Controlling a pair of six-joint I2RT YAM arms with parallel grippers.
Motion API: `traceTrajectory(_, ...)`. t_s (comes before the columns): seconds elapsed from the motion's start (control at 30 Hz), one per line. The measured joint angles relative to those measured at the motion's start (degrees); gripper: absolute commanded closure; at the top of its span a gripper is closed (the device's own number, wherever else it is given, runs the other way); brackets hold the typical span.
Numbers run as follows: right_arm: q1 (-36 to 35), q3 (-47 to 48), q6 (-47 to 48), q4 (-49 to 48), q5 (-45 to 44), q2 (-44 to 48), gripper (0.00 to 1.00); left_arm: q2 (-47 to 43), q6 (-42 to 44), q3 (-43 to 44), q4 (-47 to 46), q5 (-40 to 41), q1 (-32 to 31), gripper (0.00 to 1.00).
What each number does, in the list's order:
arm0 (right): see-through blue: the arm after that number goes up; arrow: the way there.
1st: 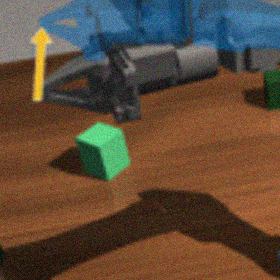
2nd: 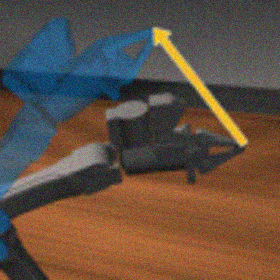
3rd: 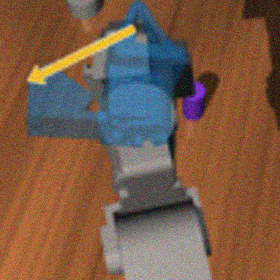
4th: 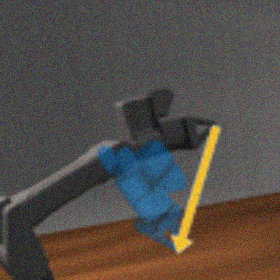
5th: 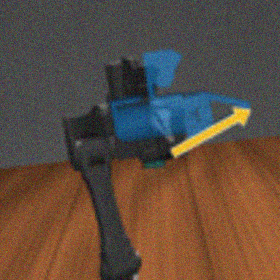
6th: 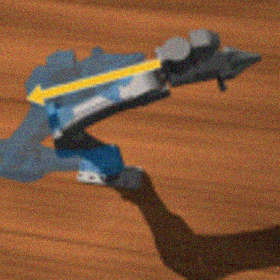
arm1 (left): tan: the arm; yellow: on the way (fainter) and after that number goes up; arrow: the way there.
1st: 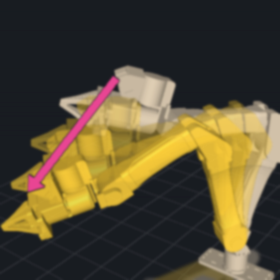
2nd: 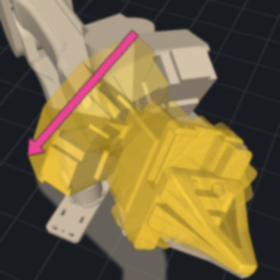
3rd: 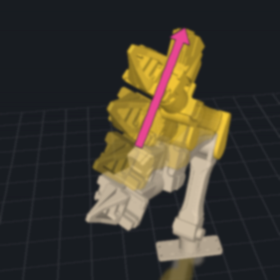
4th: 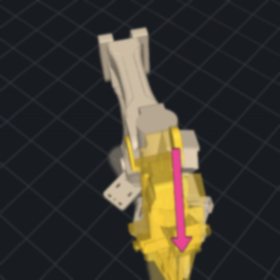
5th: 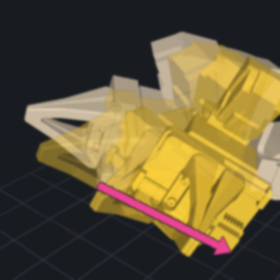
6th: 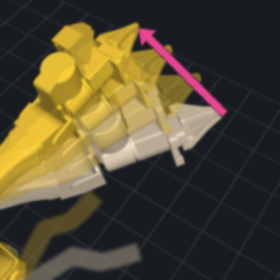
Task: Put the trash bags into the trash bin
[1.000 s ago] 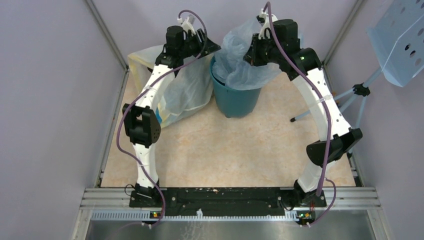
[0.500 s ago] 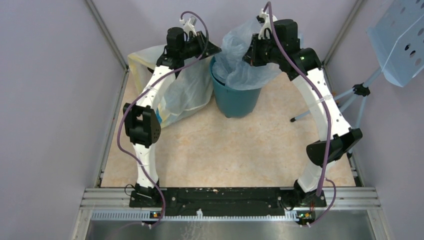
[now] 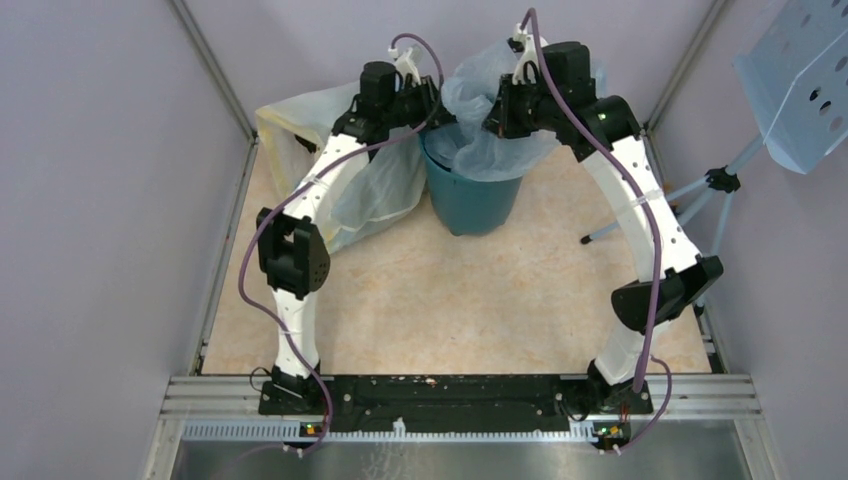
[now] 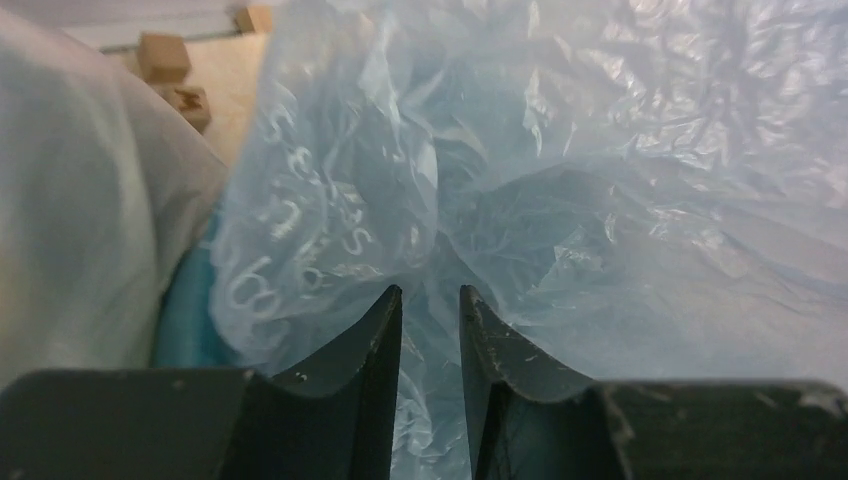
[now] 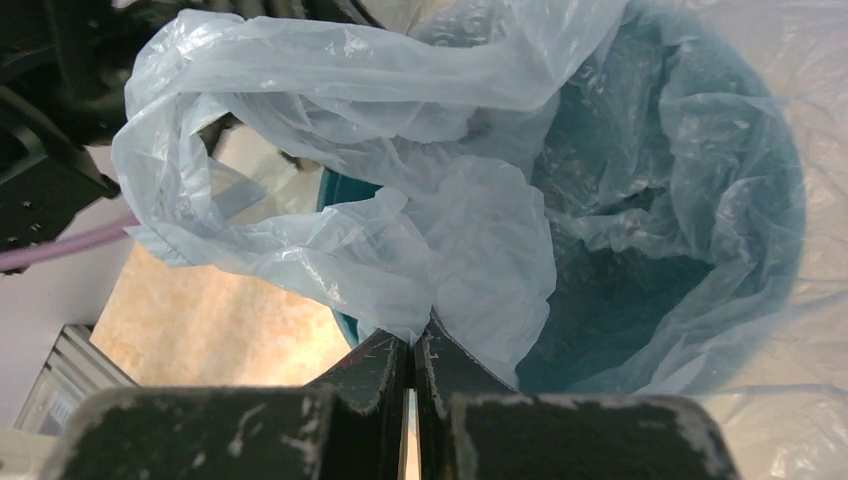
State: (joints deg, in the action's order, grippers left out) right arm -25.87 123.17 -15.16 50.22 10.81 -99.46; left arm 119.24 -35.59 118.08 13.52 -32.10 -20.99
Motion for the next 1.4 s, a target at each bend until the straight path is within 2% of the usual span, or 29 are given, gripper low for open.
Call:
traceTrajectory(0.17, -2.0, 2.6, 1.5, 3.0, 0.6, -1.5, 1.00, -0.6, 2.6, 0.0, 3.8, 1.7, -2.6, 0.65)
traceTrajectory(0.3, -3.8, 3.4, 2.2, 3.7, 2.6, -2.3, 1.00, -3.0, 3.5, -1.8, 7.5, 3.6, -2.8, 0.54)
traceTrajectory(0.53, -4.5, 3.6, 2.0, 3.7, 4.0, -3.8, 1.00, -18.5, 0.5, -15.3, 9.0, 7.8, 0.0, 0.39)
traceTrajectory(0.67, -4.5, 3.7, 2.0, 3.7, 4.2, -4.3, 1.00, -28.9, -1.9, -21.2, 5.2, 9.3, 1.7, 0.28)
traceTrajectory(0.83, -4.5, 3.7, 2.1, 3.8, 4.2, -4.3, 1.00, -37.3, -5.3, -26.9, -3.4, 8.5, 1.3, 0.13)
traceTrajectory(0.97, -4.5, 3.7, 2.1, 3.8, 4.7, -4.3, 1.00, -39.0, -7.7, -29.9, -8.0, 8.1, 1.2, 0.13)
traceTrajectory(1.1, -4.5, 3.7, 2.1, 3.7, 5.9, -4.3, 1.00, -37.9, -9.0, -30.4, -9.4, 7.9, 1.2, 0.18)
traceTrajectory(1.2, -4.5, 3.7, 2.1, 2.9, 7.1, -4.3, 1.00, -36.2, -9.1, -29.7, -9.1, 7.9, 1.2, 0.31)
traceTrajectory(1.27, -4.5, 3.7, 2.1, 2.6, 7.9, -4.3, 1.00, -34.5, -9.5, -28.8, -9.2, 7.4, 1.2, 0.44)
traceTrajectory(1.3, -4.5, 3.7, 2.1, 2.5, 8.4, -4.3, 1.00, -33.7, -9.8, -28.5, -9.3, 7.2, 1.2, 0.55)
traceTrajectory(1.33, -4.5, 3.7, 2.1, 2.5, 8.7, -4.3, 0.95, -32.9, -10.1, -28.2, -9.3, 6.8, 1.1, 0.67)
traceTrajectory(1.4, -4.5, 3.7, 2.1, 2.5, 9.4, -4.3, 0.77, -31.1, -10.6, -27.3, -9.4, 5.8, 1.1, 0.90)
